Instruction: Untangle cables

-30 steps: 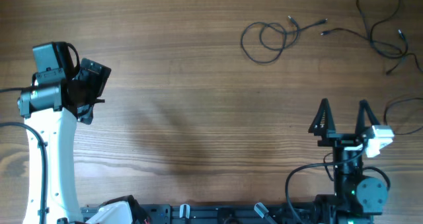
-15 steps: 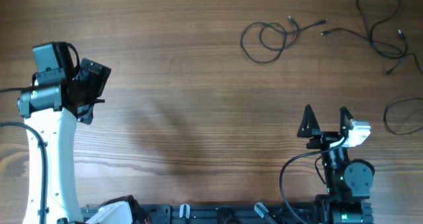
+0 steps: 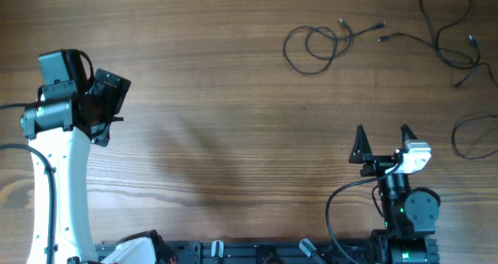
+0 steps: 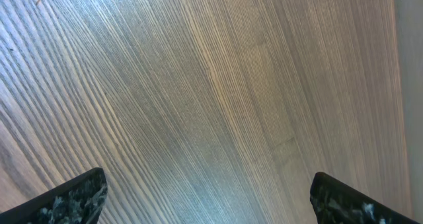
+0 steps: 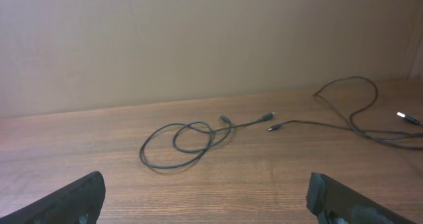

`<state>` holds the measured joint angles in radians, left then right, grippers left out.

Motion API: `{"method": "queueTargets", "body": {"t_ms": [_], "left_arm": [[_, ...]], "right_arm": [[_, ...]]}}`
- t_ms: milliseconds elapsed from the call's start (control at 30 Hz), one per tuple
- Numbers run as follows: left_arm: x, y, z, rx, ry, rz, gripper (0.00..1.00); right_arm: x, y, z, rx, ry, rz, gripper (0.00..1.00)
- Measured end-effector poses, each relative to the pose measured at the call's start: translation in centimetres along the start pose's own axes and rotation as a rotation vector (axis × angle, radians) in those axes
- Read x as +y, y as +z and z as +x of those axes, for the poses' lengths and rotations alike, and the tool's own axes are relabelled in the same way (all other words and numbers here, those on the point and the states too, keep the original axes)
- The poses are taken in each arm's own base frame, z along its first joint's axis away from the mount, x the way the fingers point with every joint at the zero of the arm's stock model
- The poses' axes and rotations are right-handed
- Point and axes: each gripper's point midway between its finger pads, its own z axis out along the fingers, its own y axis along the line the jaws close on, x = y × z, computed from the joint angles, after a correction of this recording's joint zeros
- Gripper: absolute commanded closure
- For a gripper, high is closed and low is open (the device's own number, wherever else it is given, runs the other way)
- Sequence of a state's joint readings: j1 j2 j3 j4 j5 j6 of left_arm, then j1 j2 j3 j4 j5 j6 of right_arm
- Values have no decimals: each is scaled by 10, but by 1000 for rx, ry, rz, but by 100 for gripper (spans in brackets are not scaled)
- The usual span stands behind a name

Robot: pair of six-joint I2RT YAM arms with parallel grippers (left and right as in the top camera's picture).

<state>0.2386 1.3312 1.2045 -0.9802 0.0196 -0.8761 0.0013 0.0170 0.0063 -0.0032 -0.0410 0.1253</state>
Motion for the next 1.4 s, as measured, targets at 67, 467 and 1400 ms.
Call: {"method": "queueTargets", "body": {"t_ms": [67, 467, 1400], "left_arm": [[0, 0, 0, 0, 0, 0, 0], [0, 0, 0, 0, 0, 0, 0], [0, 0, 0, 0, 0, 0, 0]], "right_arm": [[0, 0, 0, 0, 0, -1, 0], [-10, 0, -1, -4, -17, 39, 0], [-10, 0, -1, -2, -95, 39, 0]]}}
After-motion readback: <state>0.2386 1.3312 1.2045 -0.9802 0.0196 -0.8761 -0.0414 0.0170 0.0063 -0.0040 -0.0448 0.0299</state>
